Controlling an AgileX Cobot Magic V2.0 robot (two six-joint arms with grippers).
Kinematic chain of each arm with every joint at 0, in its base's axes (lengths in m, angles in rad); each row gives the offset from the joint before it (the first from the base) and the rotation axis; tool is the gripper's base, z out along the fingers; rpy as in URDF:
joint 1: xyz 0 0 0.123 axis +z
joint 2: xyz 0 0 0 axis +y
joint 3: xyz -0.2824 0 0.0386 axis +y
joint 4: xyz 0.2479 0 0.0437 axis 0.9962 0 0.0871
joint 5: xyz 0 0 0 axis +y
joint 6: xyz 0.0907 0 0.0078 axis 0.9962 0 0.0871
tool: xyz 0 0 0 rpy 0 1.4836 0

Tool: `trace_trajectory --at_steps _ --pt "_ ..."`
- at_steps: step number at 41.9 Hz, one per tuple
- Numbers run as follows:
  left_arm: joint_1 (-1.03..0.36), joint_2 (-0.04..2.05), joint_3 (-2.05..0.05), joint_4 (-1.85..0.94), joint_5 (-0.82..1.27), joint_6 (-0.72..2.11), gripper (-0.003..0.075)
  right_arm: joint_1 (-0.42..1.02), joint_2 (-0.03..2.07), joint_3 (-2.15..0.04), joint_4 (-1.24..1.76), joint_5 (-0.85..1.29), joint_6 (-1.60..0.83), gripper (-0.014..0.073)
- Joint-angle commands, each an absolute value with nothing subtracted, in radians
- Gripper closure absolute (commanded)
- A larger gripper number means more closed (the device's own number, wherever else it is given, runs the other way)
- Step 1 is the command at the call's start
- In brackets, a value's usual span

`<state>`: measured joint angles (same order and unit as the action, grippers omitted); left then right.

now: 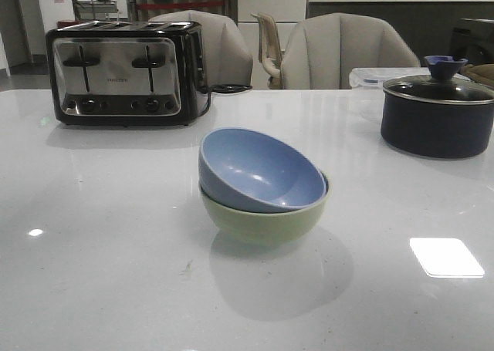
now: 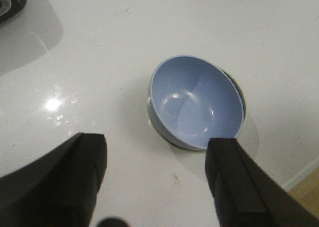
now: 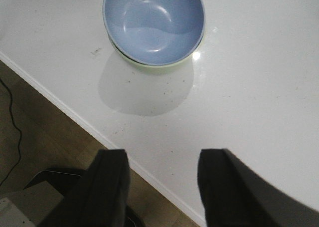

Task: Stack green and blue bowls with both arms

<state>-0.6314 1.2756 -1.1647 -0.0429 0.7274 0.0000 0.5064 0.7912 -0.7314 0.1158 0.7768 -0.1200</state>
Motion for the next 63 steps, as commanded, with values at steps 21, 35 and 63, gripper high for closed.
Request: trace_trajectory --at_steps 21,35,63 --pt "-0.644 0.659 -0.743 -0.044 0.662 0.000 0.0228 0.507 0.783 -0.758 0.116 0.721 -0.129 0.0153" --pt "-0.644 0.573 -0.658 -0.026 0.622 0.000 0.0389 0.507 0.784 -0.758 0.116 0.724 -0.129 0.0400" --pt "-0.644 0.575 -0.652 0.000 0.622 0.000 0.0619 0.507 0.784 -0.758 0.116 0.720 -0.129 0.0559"
